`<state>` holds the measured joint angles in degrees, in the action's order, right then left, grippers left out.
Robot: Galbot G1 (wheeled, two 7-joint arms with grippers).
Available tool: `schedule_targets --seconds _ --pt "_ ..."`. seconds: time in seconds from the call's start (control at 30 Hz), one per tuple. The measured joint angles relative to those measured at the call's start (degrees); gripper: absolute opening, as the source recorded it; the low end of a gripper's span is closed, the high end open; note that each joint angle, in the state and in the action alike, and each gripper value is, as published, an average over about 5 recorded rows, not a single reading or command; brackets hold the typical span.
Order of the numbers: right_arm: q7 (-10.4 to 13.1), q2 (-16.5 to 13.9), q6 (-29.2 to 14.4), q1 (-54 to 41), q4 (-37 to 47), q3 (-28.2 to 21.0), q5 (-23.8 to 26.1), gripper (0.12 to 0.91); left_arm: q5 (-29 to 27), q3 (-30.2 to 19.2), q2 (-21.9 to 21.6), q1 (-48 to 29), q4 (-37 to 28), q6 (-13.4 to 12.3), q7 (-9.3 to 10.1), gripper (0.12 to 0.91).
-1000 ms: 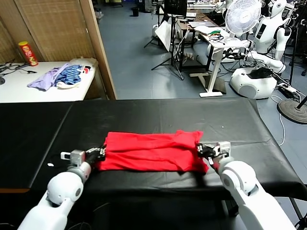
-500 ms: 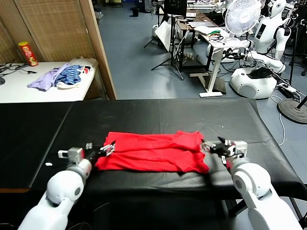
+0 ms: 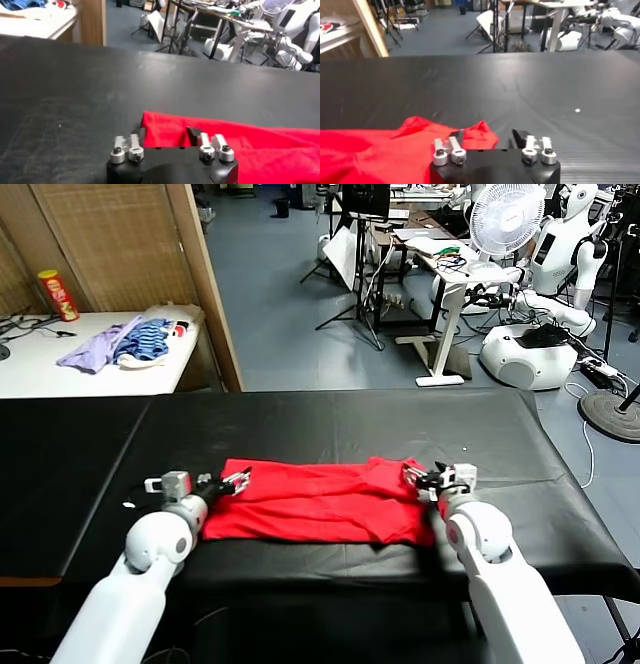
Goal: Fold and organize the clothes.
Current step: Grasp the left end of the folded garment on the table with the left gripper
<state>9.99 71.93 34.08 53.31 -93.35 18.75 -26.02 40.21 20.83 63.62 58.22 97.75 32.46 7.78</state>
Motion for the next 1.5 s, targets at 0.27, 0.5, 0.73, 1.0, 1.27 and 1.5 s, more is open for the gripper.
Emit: schedule_targets --seconds 0.27,0.5,0.73,1.0,1.27,1.5 --pt "2.77 2.53 -4.06 1.02 0.63 -0.54 4.5 0.143 -7.83 -0.29 1.89 0.24 -1.76 -1.79 2.67 0.135" --pt "2.69 3.73 -8.22 0.34 2.71 -0.94 6.94 0.142 -17.55 -0.16 4.35 -0.38 -3.65 -5.89 4.09 0.134" --pt "-1.83 2.28 -8.0 1.75 0.68 0.05 6.82 0.328 -18.7 -0.12 4.96 -0.45 -3.6 -6.22 3.18 0.259" --pt "-3.38 -1.9 -7.83 8.41 -10.14 3.4 5.19 0.723 -16.65 0.52 2.95 1.71 -0.39 -5.63 2.72 0.685" --pt "-4.16 -2.34 -8.15 16.4 -20.29 6.41 5.18 0.798 -12.09 3.72 0.62 5.25 4.56 -5.44 3.15 0.797" --pt "-4.03 -1.71 -8.11 18.72 -22.99 6.8 5.66 0.798 -2.9 6.44 1.61 8.55 5.98 -4.47 3.46 0.798"
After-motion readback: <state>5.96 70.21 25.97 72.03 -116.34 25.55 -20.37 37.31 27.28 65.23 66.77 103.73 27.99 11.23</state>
